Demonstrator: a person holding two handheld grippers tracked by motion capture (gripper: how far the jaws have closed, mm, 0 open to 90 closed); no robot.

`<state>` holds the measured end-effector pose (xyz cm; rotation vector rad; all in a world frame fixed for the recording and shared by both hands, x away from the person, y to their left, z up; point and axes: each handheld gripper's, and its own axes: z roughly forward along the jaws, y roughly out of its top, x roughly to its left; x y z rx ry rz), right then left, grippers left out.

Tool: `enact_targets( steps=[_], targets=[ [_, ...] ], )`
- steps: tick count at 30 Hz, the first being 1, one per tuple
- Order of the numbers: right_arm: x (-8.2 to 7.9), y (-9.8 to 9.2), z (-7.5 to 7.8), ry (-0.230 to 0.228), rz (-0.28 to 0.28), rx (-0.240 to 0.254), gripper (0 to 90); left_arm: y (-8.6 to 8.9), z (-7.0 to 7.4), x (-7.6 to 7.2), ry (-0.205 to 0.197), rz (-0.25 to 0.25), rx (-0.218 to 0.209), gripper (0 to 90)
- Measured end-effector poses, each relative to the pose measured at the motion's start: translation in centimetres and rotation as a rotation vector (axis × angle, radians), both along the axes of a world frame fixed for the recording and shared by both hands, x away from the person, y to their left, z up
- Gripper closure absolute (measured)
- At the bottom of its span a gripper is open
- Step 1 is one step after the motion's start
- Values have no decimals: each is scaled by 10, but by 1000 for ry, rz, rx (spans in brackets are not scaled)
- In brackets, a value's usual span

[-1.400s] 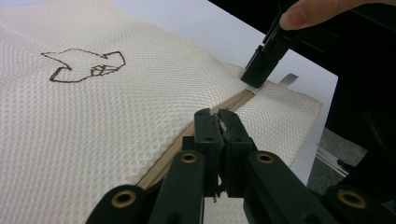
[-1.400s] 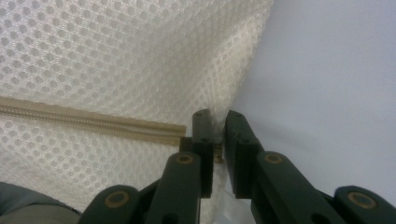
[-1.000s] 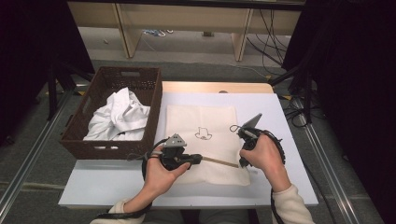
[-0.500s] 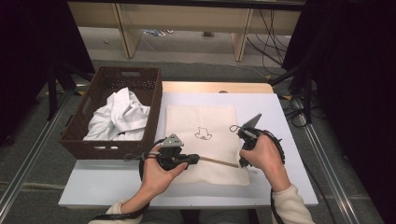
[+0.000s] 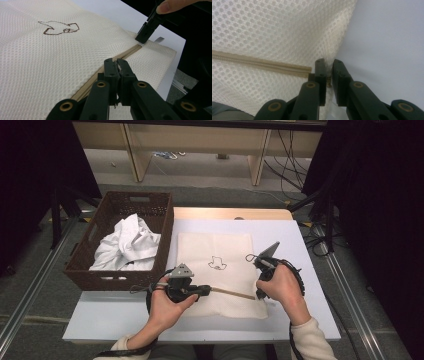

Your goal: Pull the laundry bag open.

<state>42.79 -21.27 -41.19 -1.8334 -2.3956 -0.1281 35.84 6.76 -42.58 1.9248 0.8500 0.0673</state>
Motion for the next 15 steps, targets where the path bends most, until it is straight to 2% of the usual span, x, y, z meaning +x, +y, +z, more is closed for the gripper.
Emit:
enact_targets(
  steps=[1, 4, 6, 9, 10, 11, 15],
  targets=[
    [0, -1, -2, -21, 5, 5, 839, 1, 0, 0, -7, -4, 6, 869],
    [1, -2, -1, -13, 16, -9, 838, 3, 1, 0, -13, 7, 4, 869],
    [1, -1, 0, 4, -3, -8, 838, 5, 1, 1, -5, 2, 8, 869],
    [0, -1, -2, -10, -9, 1, 838, 6, 1, 0, -6, 10, 10, 868],
    [1, -2, -1, -9, 14, -6, 838, 6, 1, 0, -13, 10, 11, 869],
    [1, 0, -1, 5, -13, -3, 838, 6, 0, 0, -11, 12, 7, 869],
    [2, -2, -1, -4, 12, 3, 838, 7, 0, 0, -5, 8, 9, 868]
  ],
)
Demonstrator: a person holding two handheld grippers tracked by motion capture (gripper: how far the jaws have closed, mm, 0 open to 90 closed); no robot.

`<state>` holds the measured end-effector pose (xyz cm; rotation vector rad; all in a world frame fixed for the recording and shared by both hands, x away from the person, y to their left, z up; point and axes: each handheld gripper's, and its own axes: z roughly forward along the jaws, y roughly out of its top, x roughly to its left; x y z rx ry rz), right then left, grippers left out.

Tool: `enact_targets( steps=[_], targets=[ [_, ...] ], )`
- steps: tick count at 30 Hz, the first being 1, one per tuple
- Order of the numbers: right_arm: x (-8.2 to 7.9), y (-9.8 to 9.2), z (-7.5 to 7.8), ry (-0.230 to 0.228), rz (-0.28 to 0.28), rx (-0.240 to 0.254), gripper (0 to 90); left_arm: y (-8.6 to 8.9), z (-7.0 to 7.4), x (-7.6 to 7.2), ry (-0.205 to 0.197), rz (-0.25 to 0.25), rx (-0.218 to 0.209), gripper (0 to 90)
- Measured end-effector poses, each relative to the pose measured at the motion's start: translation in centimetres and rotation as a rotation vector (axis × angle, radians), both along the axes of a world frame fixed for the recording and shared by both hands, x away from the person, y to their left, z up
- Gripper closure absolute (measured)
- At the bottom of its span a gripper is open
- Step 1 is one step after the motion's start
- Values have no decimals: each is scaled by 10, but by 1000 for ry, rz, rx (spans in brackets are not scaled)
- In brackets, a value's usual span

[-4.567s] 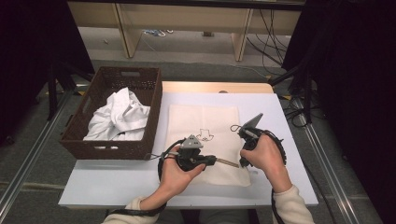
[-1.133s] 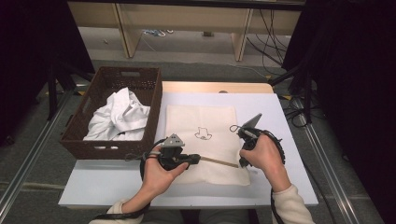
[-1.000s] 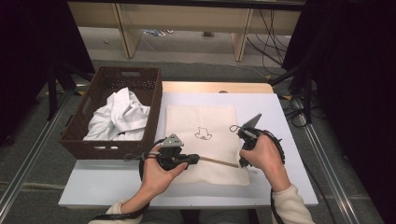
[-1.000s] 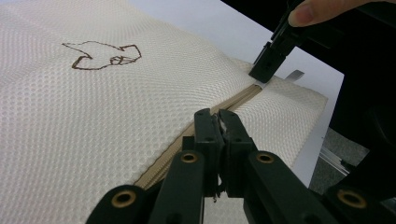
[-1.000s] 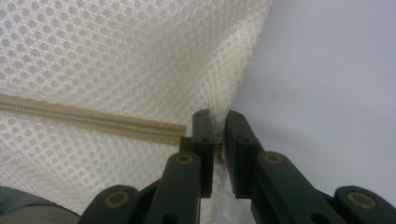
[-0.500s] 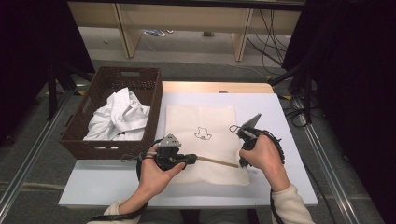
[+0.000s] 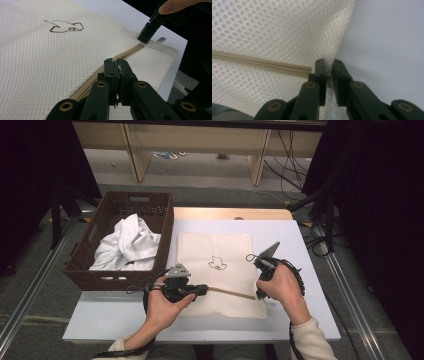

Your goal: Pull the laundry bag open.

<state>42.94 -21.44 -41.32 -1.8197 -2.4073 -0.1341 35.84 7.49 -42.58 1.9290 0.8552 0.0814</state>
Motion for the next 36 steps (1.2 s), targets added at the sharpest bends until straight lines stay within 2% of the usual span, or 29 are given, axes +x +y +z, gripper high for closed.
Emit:
enact_targets(
  steps=[2, 3, 4, 5, 6, 8, 12, 14, 16, 18, 21, 22, 24, 26, 35, 36],
  targets=[
    [-1, 1, 1, 6, -18, -5, 838, 1, -1, 0, -1, 5, -3, 869],
    [-1, 1, -1, -7, -25, 1, 838, 1, -1, 0, 1, 8, -2, 869],
    [-1, 1, 0, 5, -20, -6, 838, 2, -1, 0, 5, 11, -1, 868],
    [-1, 0, -1, -32, 2, -7, 838, 2, 0, 0, 7, 15, -6, 869],
    [0, 0, 0, -9, 4, -9, 838, 3, 0, 0, 5, 12, 1, 869],
    [0, 0, 0, -9, 3, -12, 838, 4, 0, -1, 7, 21, -10, 868],
    [0, 1, 0, -1, -11, -12, 838, 7, -1, 0, 0, 14, 2, 869],
    [1, -1, -1, -14, 10, -10, 838, 7, -1, -1, 5, 23, -2, 868],
    [0, 0, 0, 3, -10, -7, 838, 8, -1, 0, -1, 17, 1, 869],
    [0, 0, -2, -16, -5, -9, 838, 8, -1, -1, 7, 26, 1, 868],
    [1, 0, -1, 1, -3, -8, 838, 10, -1, 0, 1, 24, -3, 869],
    [0, 0, -2, -20, -10, -3, 838, 11, -1, 0, 2, 24, 1, 869],
    [0, 0, -2, -19, -13, -3, 838, 10, -2, -1, 5, 34, -8, 869],
    [0, 0, -2, -17, -12, -4, 838, 12, -2, -1, 0, 31, 4, 869],
    [0, 0, -3, -15, -17, -5, 838, 17, -2, -1, 8, 34, 8, 869],
    [3, -5, -4, -40, 60, -1, 838, 17, -3, -1, 9, 37, 4, 869]
  ],
)
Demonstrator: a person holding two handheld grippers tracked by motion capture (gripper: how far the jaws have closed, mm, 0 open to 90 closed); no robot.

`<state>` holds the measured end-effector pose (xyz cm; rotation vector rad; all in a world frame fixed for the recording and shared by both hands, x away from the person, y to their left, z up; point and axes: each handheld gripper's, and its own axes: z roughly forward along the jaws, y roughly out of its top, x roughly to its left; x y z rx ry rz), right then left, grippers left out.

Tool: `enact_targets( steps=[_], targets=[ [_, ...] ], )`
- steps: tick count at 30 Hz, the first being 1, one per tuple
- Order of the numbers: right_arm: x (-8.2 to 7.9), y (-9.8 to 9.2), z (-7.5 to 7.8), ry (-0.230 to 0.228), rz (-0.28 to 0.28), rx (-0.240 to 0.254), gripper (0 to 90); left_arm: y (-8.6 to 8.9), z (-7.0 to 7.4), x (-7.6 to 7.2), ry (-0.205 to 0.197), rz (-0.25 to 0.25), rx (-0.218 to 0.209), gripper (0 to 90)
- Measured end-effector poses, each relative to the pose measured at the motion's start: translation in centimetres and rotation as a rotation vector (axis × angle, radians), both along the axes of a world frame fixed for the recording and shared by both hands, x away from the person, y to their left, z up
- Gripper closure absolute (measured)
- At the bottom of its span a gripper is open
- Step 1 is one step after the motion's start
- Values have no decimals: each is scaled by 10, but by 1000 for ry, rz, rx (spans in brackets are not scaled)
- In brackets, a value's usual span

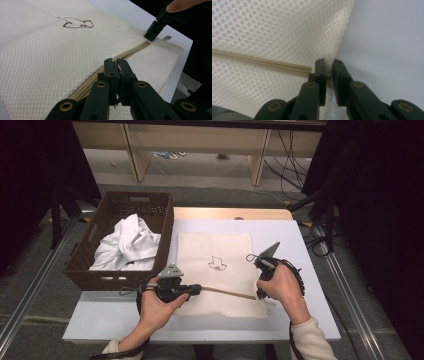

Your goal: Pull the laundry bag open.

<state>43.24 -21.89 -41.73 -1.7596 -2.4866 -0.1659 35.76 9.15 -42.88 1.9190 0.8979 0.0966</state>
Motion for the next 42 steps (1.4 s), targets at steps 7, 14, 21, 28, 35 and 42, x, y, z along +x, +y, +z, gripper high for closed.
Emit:
enact_targets(
  steps=[7, 14, 21, 28, 35, 42],
  targets=[
    [-1, 2, 1, 25, -29, -2, 838, 3, -2, 0, 8, 5, 0, 868],
    [-1, 2, 1, 28, -19, -9, 838, 6, -2, 0, 6, 4, 6, 869],
    [-1, 3, 2, 41, -57, -11, 838, 10, -4, 0, 11, 17, 11, 868],
    [-1, 4, 2, 42, -57, -15, 838, 13, -5, -1, 19, 26, 7, 869],
    [-1, 4, 2, 50, -64, -12, 838, 16, -6, -1, 17, 26, 7, 869],
    [-1, 4, 1, 49, -70, -16, 838, 20, -6, -1, 20, 32, 10, 868]
  ],
)
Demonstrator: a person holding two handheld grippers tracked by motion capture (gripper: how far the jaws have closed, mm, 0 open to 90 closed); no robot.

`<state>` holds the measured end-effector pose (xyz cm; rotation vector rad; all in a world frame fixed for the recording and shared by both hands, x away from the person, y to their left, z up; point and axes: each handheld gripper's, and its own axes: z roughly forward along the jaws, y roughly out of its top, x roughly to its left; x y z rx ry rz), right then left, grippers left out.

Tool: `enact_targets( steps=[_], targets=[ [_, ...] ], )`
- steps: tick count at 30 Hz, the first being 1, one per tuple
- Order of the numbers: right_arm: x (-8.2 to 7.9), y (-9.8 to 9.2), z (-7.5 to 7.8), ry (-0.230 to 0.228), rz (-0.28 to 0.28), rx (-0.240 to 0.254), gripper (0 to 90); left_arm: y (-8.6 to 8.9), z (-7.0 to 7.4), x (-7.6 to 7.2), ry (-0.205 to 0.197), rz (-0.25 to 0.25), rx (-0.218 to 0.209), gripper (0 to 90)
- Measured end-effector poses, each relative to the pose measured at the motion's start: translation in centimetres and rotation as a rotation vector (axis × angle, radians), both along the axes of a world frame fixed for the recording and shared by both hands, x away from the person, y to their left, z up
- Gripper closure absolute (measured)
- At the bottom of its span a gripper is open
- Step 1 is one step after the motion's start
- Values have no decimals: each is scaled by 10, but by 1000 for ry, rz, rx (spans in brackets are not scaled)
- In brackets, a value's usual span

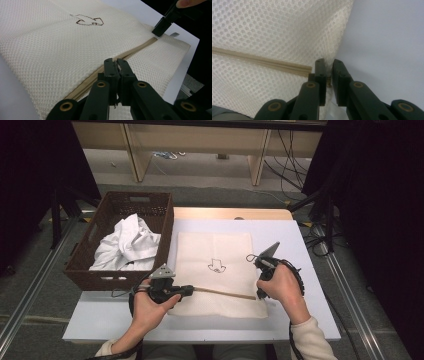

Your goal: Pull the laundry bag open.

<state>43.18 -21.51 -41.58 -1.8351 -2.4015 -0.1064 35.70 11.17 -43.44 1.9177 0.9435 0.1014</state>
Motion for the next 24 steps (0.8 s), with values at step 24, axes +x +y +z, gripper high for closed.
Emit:
enact_targets(
  steps=[24],
  targets=[
    [1, -2, -1, 0, 1, 7, 838, 14, -8, -2, 26, 17, 6, 868]
  ],
)
